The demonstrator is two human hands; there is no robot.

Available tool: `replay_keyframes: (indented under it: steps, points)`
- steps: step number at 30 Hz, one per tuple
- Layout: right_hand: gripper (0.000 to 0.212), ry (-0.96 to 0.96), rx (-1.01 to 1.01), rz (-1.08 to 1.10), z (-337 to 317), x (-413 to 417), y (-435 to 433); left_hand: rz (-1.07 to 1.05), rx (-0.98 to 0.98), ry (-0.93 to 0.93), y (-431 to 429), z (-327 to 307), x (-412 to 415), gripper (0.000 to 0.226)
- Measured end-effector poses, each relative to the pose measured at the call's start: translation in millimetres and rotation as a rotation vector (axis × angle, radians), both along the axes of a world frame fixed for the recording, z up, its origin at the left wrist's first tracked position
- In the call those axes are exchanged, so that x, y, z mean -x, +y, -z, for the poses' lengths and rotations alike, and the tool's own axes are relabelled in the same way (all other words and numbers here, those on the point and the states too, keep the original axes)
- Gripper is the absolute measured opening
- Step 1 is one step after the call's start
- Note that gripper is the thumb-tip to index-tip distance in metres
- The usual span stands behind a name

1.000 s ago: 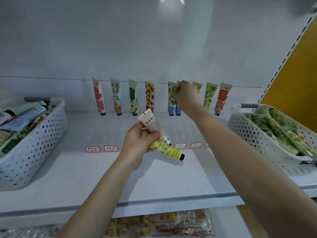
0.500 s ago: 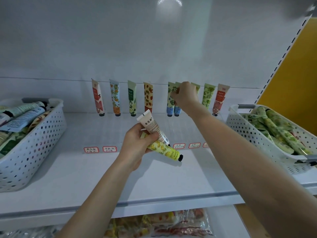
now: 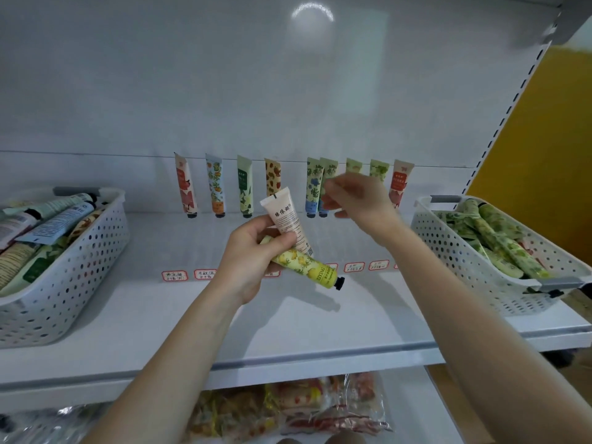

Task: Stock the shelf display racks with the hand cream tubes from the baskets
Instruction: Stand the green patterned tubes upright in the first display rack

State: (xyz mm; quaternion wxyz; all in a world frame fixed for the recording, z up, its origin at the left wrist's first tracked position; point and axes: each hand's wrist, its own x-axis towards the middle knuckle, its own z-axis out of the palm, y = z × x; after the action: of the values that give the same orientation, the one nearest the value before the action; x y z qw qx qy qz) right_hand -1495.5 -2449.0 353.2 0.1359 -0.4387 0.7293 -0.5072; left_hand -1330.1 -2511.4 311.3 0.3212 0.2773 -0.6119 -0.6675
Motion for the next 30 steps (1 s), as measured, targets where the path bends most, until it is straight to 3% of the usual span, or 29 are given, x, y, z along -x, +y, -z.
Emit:
replay_keyframes:
  steps: [8,11,15,20,23,26,30]
  points:
    - [0.011,-0.151,-0.098,-0.206,18,-43,64,-0.077,-0.023,0.077,21,-12,-8,0.013]
    - [0.022,-0.170,-0.140,-0.209,19,-54,76,-0.128,-0.007,0.140,28,-17,-11,0.014]
    - [0.032,-0.354,-0.103,-0.238,19,-65,83,-0.176,-0.019,0.214,37,-27,-15,0.012]
    - [0.015,-0.431,0.000,-0.200,25,-65,96,-0.360,-0.159,0.417,25,-44,-27,0.011]
    - [0.012,-0.554,0.095,-0.132,30,-64,102,-0.404,-0.110,0.353,22,-41,-33,0.013]
    - [0.011,-0.678,0.162,-0.114,36,-69,102,-0.266,-0.066,0.229,37,-33,-33,0.006]
    - [0.017,-0.644,0.086,-0.140,47,-78,103,-0.088,0.025,0.116,55,-26,-28,0.014]
